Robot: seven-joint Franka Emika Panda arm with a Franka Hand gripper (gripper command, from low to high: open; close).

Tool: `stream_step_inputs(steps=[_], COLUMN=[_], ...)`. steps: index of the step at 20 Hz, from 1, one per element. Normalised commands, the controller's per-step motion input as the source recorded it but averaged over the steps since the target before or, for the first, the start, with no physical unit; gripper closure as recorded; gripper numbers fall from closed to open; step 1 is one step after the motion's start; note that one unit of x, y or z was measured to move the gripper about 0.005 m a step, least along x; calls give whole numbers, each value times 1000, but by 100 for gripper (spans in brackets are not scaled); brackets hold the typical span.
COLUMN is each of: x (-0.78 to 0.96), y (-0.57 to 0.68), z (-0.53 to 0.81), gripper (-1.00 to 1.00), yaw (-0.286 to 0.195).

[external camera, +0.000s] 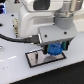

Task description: Insert the blue gear onto the right peg, followed by the red gear

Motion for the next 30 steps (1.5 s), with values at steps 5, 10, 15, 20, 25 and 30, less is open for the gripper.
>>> stream_step_inputs(steps=[5, 10, 15, 20, 25, 30], x=[52, 173, 168, 197, 21, 157], y=[-58, -174, -203, -125, 148, -17], z=[204, -19, -104, -88, 279, 52], gripper=[100, 100, 100, 100, 100, 100], yaw=[0, 0, 0, 0, 0, 0])
